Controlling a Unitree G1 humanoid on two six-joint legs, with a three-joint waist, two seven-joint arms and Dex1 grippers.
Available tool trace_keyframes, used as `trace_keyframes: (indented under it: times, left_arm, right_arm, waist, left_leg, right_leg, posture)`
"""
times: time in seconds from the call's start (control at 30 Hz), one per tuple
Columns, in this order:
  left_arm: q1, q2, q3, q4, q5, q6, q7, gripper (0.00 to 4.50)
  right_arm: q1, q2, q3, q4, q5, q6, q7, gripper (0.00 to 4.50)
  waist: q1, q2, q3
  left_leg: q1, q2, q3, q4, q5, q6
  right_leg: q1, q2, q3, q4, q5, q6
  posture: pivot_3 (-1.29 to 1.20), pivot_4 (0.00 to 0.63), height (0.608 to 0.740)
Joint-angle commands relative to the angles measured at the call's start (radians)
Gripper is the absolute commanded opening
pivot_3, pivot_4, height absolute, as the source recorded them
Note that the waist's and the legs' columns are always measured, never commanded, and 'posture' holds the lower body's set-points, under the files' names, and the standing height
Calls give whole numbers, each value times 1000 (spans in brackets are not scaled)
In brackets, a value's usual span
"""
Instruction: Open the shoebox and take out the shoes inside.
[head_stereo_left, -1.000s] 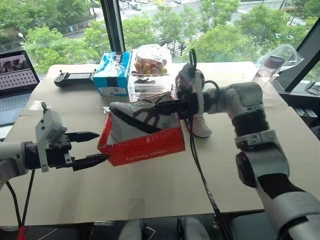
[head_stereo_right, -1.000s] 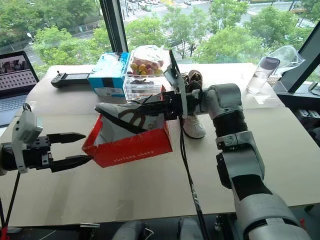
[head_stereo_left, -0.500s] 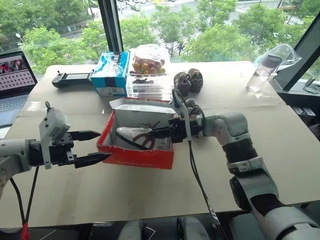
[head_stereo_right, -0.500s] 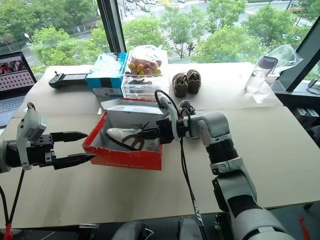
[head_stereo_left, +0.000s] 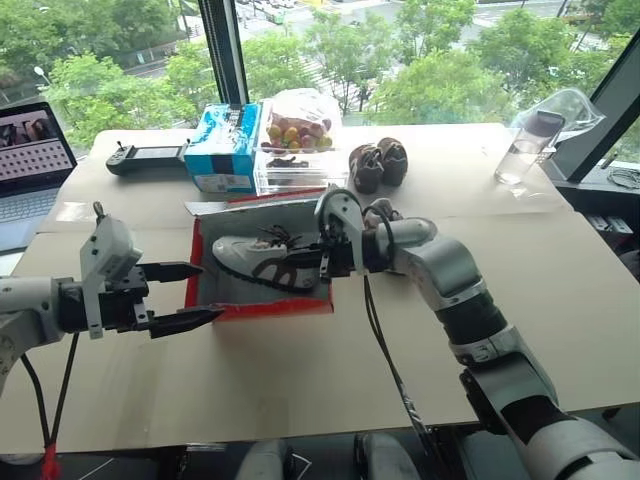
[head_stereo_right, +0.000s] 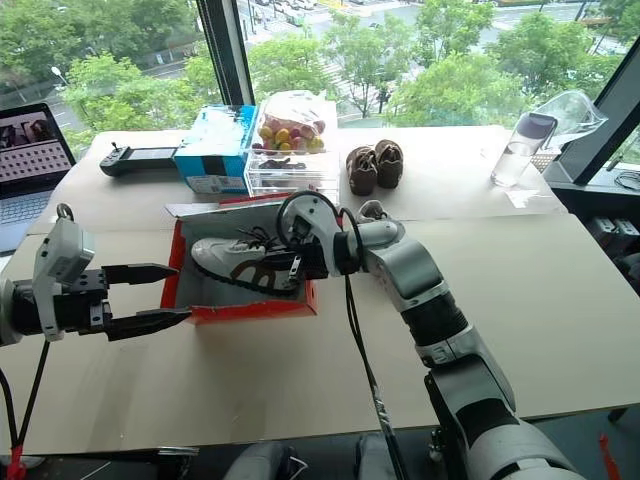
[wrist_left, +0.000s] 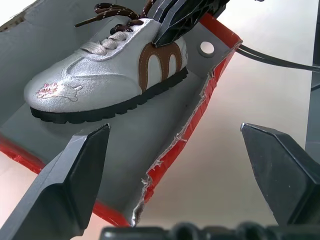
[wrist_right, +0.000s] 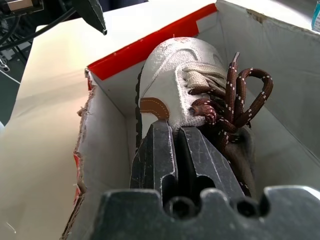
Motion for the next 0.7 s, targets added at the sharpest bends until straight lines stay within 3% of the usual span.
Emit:
trace_keyframes:
  times: [0.03,0.3,0.53,0.7]
  left_arm:
    - [-8,13,24,-21,-6,-10,0,4500]
    - [-21,8,7,-13,-3,-16,4,4500]
    - [-21,9,6,-13,-2,-18,1,4500]
    - [-19,4,6,-19,-5,-19,2,4500]
  right_arm:
    - [-15,-13,-43,-36,87,153,10,39]
    - [21,12,-49,-59,136,254,-29,39]
    - [-15,-14,-43,-46,107,207,-38,2306]
    - [-74,-68,-77,-38,156,265,7,2306]
  waist:
    - [1,0,0]
    - [-2,0,0]
    - [0,0,0]
    - [0,0,0]
  left_leg:
    - [0,0,0,0,0,0]
    - [0,0,0,0,0,1]
    - [1,0,0,0,0,1]
    - [1,0,0,0,0,1]
  right_leg:
    - [0,0,0,0,0,0]
    - [0,0,0,0,0,0]
    - [1,0,0,0,0,0]
    - [0,0,0,0,0,0]
  posture:
    - [0,150,740]
    - [0,150,740]
    - [0,150,740]
    - [0,150,740]
